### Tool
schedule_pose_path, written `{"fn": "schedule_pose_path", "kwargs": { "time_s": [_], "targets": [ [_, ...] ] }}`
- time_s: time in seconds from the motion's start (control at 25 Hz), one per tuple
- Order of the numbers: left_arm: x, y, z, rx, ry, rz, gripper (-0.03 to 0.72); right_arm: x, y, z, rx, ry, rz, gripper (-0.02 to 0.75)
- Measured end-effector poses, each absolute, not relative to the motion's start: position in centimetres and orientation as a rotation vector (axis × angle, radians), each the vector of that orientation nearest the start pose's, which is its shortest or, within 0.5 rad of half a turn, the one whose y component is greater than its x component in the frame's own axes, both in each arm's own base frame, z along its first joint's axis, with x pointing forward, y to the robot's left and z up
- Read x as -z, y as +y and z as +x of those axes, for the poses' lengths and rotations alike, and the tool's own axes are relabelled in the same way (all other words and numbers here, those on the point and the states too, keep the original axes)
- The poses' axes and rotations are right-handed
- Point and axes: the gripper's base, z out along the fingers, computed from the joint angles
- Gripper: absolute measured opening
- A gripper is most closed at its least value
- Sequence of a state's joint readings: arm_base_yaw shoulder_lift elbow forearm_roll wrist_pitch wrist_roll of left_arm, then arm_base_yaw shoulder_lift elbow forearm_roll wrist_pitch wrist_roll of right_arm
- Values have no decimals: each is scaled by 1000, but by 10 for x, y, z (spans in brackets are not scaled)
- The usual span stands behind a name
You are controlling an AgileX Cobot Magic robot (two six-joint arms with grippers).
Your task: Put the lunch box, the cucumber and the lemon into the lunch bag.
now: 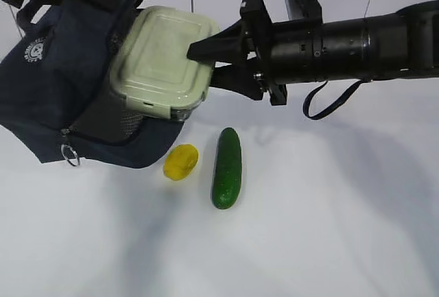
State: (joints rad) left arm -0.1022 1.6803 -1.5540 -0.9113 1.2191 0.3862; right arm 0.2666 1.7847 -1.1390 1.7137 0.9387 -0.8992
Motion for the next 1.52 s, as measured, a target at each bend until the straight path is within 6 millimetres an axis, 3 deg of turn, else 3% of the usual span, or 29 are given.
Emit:
{"fn": "schedule_pose_path", "kwargs": {
  "time_s": [0.4,0.84,1.2,1.52],
  "targets": [
    [-352,-108,349,1244,2445,324,-15,-261,201,348,-1656,2132,-90,357],
    [-331,-115,369,1407,2432,216,-15,-255,210,372,-1617,2125,-71,357],
    [-299,-116,385,1433,2500,160,-15,-226,216,391,-1599,2173,-30,357],
    [-278,-109,399,1458,2522,75,-15,-216,221,406,-1582,2178,-21,357]
  ]
}}
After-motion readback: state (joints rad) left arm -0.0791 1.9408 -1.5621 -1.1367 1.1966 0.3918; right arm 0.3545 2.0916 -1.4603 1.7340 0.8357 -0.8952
